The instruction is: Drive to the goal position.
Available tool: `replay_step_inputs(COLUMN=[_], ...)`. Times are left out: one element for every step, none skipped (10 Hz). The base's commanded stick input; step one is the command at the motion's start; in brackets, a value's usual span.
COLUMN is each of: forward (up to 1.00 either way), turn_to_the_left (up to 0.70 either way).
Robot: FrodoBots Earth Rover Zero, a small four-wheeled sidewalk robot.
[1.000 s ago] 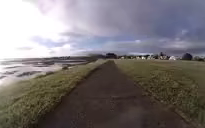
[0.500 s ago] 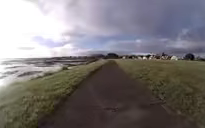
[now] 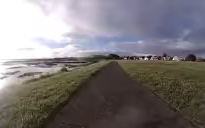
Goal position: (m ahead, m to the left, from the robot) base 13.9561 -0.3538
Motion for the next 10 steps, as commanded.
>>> replay_step_inputs(forward=[0.70, 0.70, 0.70, 0.70, 0.70, 0.70, 0.70, 0.70, 0.70, 0.70], turn_to_the_left=[0.00, 0.00, 0.00, 0.00, 0.00, 0.00, 0.00, 0.00, 0.00, 0.00])
